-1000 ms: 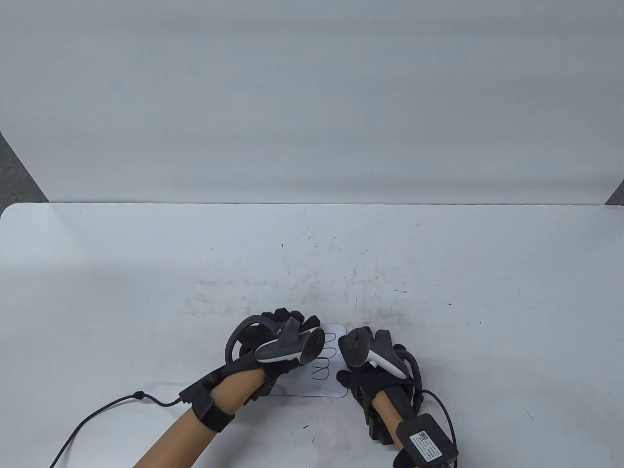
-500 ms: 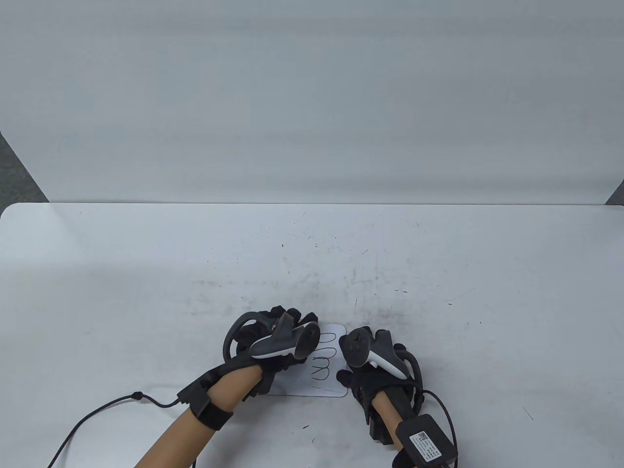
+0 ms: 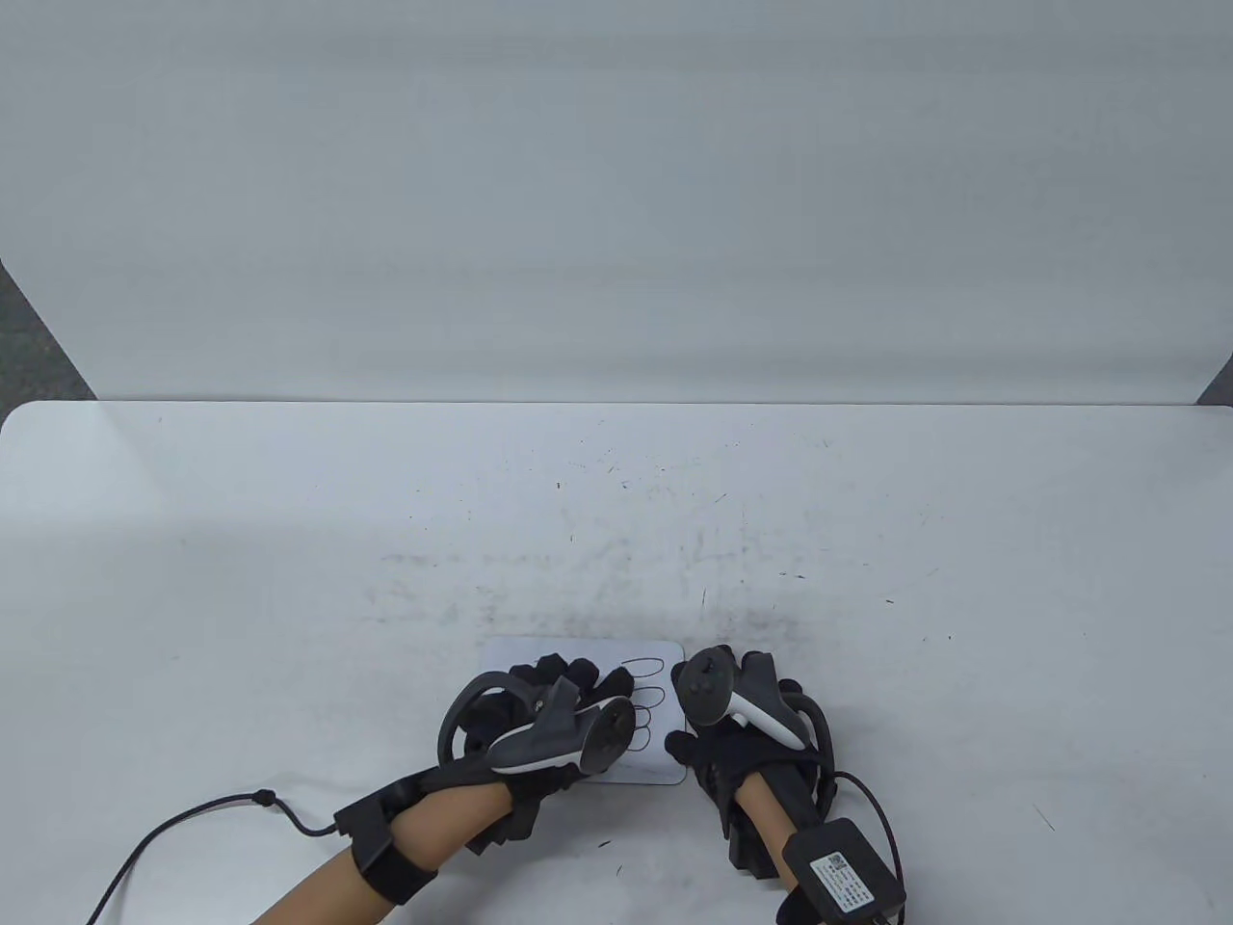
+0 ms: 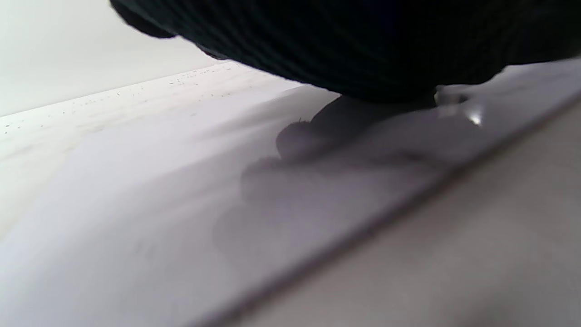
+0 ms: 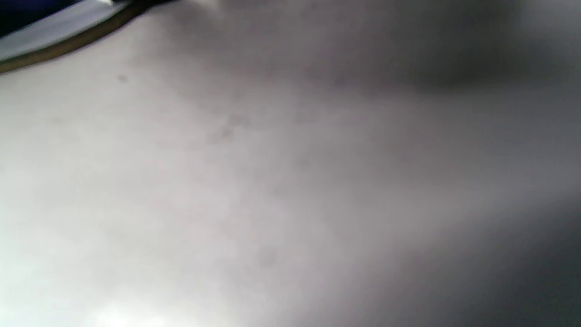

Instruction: Wipe the whiteboard with a whiteboard eraser

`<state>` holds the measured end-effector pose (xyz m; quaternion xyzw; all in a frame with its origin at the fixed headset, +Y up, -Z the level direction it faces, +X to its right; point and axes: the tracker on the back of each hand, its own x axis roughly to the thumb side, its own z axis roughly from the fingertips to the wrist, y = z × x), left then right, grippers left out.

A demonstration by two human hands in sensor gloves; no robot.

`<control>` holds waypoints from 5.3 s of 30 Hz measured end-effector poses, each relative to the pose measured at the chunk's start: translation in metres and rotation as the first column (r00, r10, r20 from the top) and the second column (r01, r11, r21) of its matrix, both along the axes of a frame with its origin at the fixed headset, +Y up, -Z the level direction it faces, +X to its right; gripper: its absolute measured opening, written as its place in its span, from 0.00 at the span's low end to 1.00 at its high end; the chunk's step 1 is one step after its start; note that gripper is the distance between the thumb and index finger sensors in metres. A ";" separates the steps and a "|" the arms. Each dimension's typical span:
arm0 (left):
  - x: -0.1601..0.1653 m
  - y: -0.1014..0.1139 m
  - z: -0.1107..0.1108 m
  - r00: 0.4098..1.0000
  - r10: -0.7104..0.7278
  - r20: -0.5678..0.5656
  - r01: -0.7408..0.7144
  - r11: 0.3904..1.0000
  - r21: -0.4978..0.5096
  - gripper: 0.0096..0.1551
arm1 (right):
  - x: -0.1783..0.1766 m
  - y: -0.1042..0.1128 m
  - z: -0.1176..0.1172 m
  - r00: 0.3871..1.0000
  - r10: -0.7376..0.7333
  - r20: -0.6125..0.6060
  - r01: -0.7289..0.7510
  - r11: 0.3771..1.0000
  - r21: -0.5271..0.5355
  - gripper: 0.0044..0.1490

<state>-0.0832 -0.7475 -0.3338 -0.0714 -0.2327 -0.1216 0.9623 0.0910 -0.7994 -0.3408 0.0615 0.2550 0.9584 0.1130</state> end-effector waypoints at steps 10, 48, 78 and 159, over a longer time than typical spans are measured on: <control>0.018 -0.003 -0.060 0.993 0.007 -0.114 -0.003 0.999 0.034 0.48 | 0.000 0.000 0.000 1.000 -0.003 0.001 0.003 1.000 -0.006 0.46; 0.024 -0.004 -0.051 0.997 -0.015 -0.070 0.018 0.999 0.048 0.48 | 0.001 0.000 0.000 1.000 -0.011 0.003 0.011 1.000 -0.018 0.46; 0.028 -0.004 -0.064 0.989 0.075 -0.131 -0.086 0.993 -0.080 0.47 | 0.002 -0.001 -0.001 1.000 -0.030 0.002 0.030 0.999 -0.026 0.45; 0.030 -0.005 -0.021 0.997 0.075 0.033 -0.071 0.992 -0.102 0.48 | 0.008 -0.004 -0.002 0.997 -0.078 0.017 0.079 0.995 -0.058 0.44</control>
